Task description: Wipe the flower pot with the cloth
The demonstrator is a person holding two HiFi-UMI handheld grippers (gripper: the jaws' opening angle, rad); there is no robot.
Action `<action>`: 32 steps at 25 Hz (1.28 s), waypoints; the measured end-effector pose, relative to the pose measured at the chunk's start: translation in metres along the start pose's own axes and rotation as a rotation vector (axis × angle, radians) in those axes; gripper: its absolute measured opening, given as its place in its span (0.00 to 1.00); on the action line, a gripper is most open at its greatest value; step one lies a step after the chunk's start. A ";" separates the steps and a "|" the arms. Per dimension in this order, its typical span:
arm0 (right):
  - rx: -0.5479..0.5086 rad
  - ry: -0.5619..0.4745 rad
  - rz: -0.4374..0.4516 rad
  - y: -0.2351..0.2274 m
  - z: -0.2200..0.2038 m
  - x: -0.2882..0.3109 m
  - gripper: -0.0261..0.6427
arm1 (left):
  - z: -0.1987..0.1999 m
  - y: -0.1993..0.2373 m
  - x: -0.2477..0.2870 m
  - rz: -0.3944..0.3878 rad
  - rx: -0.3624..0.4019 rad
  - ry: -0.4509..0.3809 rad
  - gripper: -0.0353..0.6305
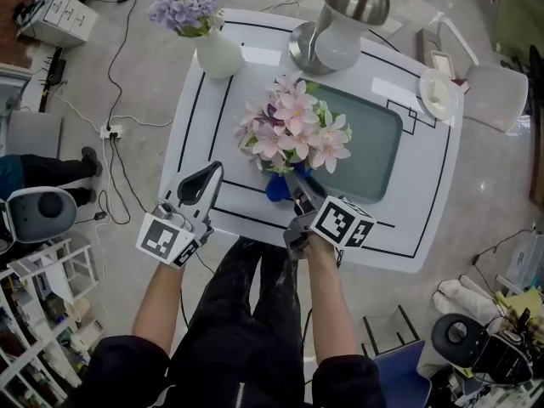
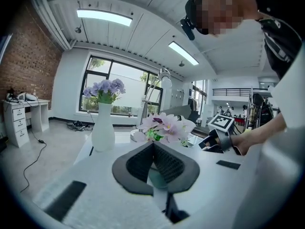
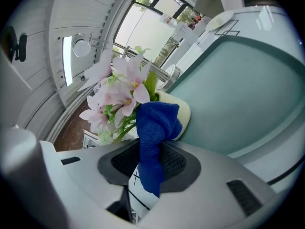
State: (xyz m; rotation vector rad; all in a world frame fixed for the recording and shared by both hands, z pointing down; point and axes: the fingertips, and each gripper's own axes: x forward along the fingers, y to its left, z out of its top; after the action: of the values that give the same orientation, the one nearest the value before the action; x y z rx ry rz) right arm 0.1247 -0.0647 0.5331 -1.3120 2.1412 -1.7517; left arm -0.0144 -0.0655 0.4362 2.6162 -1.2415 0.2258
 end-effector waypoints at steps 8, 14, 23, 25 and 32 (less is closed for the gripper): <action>-0.005 -0.048 -0.060 -0.022 0.038 -0.012 0.20 | -0.004 0.008 0.002 0.032 -0.014 -0.007 0.06; -0.038 -0.249 -0.110 -0.028 0.061 -0.055 0.20 | 0.007 0.007 -0.002 0.040 -0.004 -0.012 0.06; -0.553 -0.375 -0.249 0.083 0.035 -0.117 0.20 | 0.040 0.038 -0.010 -0.025 0.018 -0.070 0.06; -0.662 -0.349 -0.246 0.117 0.013 -0.089 0.20 | 0.042 0.053 -0.012 -0.059 0.012 -0.086 0.06; -0.883 -0.210 -0.419 0.155 -0.055 0.045 0.20 | 0.036 0.125 -0.028 -0.182 0.018 -0.056 0.06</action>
State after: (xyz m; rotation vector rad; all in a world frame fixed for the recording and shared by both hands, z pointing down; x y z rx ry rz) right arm -0.0192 -0.0552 0.4422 -2.1205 2.7486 -0.6133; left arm -0.1282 -0.1313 0.4128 2.7477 -1.0133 0.1328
